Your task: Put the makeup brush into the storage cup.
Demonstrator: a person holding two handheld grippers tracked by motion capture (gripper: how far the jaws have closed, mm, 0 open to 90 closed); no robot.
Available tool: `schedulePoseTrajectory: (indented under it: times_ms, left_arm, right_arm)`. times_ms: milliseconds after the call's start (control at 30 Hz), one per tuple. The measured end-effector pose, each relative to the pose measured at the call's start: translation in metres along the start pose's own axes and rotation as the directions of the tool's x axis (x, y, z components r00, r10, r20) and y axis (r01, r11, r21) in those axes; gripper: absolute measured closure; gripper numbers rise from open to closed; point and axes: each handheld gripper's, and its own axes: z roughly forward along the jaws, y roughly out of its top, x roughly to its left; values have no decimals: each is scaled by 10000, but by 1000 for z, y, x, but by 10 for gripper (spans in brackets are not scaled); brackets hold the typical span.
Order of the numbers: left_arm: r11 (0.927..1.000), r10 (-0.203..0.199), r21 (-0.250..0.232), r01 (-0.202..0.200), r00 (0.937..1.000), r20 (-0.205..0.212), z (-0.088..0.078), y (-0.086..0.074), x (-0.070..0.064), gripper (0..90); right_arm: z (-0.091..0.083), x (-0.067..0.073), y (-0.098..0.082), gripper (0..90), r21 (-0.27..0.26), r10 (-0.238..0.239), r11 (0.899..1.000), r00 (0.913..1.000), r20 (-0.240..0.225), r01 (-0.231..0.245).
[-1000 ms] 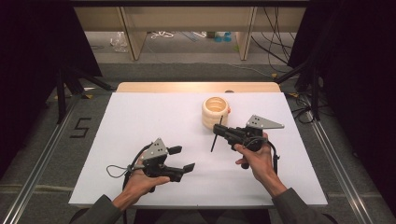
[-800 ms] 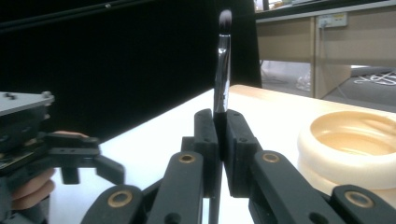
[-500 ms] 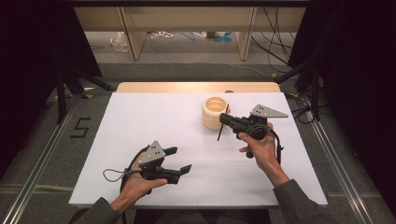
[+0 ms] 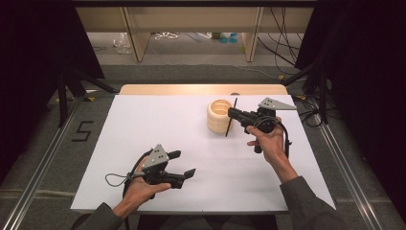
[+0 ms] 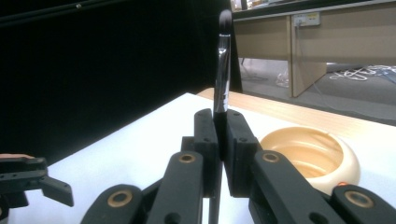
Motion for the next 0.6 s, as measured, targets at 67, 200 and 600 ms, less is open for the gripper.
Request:
schedulePoseTrajectory:
  times_ms: [67,200,600]
  left_arm:
    - [10000,-39,-12,39,10000,0,0,0,0,174]
    - [10000,-51,-27,51,10000,4,0,0,0,174]
    - [10000,-3,-65,3,10000,62,0,1,1,174]
  right_arm:
    - [0,-2,3,856,148,17,9999,10000,37,-17]
    - [3,-5,6,856,11,14,10000,9999,119,-14]
    - [10,-14,22,856,181,-219,9996,9990,386,212]
